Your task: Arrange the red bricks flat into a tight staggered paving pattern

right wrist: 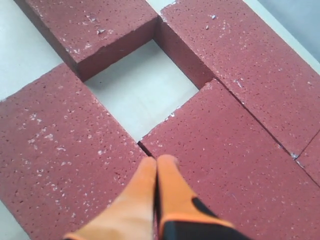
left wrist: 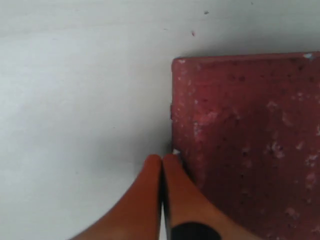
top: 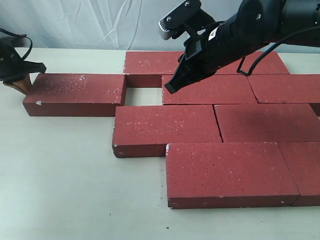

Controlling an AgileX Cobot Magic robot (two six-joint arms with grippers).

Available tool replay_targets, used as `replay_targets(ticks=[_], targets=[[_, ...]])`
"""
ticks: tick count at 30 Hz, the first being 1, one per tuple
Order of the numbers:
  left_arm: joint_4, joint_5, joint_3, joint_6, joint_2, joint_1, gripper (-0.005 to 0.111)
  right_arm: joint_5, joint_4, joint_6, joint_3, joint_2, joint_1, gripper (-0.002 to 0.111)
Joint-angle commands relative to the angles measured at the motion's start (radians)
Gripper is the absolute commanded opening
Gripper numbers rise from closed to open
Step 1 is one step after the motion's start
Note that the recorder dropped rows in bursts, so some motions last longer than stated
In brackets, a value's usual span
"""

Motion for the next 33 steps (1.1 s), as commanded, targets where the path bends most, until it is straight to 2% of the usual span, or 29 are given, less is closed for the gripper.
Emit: replay_targets(ticks=[1, 12, 33], targets=[[-0.012, -0.001, 0.008, 0.002, -0.011, -0.031, 0.000, -0.012, 0.005, -0.002, 0.007, -0.002, -0.006, -0.001], [-0.010, -0.008, 0.008, 0.002, -0.011, -0.120, 0.000, -0.012, 0.005, -0.002, 0.007, -0.002, -0.006, -0.001], [-0.038, -0.042, 0.008, 0.002, -0.011, -0.220, 0.000, -0.005, -0.021, -0.002, 0.007, -0.002, -0.006, -0.001]])
